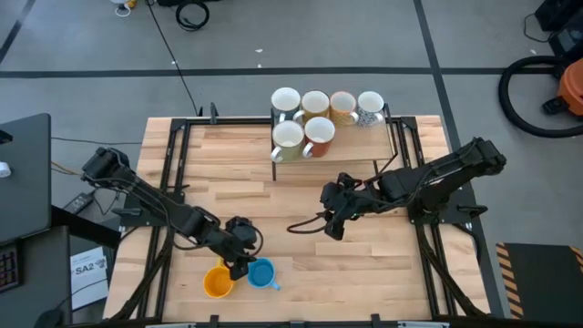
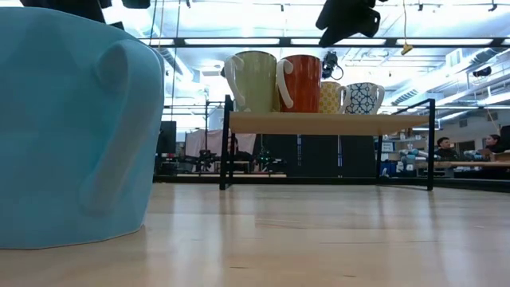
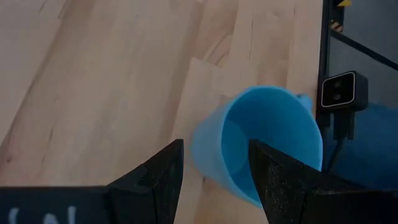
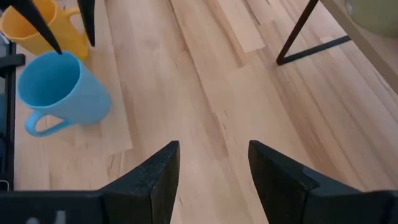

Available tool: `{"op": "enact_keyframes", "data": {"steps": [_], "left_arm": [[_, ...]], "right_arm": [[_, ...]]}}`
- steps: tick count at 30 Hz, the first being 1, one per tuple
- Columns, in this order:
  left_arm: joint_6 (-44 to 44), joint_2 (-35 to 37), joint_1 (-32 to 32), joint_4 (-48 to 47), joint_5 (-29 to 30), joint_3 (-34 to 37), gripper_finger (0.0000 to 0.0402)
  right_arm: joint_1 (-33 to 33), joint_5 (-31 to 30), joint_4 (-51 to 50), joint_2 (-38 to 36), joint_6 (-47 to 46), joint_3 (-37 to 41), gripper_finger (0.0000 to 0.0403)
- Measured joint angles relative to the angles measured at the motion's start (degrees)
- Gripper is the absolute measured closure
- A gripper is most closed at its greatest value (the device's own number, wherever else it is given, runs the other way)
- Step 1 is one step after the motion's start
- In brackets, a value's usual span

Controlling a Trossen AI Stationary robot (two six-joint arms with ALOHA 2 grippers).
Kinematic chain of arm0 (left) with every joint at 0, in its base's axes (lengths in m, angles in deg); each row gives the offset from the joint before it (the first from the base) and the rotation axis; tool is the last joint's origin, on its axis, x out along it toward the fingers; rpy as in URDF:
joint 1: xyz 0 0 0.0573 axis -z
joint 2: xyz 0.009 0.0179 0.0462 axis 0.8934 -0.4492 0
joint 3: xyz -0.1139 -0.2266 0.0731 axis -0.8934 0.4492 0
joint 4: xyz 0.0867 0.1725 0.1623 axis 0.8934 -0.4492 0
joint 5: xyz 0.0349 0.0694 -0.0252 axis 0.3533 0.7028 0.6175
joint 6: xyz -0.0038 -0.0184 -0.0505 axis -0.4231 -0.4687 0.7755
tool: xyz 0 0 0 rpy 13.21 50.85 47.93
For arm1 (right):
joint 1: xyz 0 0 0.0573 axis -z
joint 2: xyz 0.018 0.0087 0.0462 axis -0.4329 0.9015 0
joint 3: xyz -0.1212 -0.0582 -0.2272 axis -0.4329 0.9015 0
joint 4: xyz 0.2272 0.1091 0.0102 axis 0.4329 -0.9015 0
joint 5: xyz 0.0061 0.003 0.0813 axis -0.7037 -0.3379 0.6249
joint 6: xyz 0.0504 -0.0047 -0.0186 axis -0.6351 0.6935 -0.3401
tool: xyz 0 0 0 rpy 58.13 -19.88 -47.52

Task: Place coffee mugs
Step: Put the blue mug on the shelf

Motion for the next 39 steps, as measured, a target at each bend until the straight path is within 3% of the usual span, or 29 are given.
{"op": "enact_keyframes", "data": {"steps": [24, 39], "left_arm": [[2.99, -3.79, -0.71, 1.11, -1.60, -0.02, 0.0214], [1.88, -6.39, -5.28, 3.72, -9.37, -0.02, 0.0214]], "right_arm": [[0.00, 1.53, 4.47, -0.73, 4.15, 0.00, 0.0207], [0.00, 1.54, 5.06, -0.73, 7.15, 0.00, 0.0207]]}}
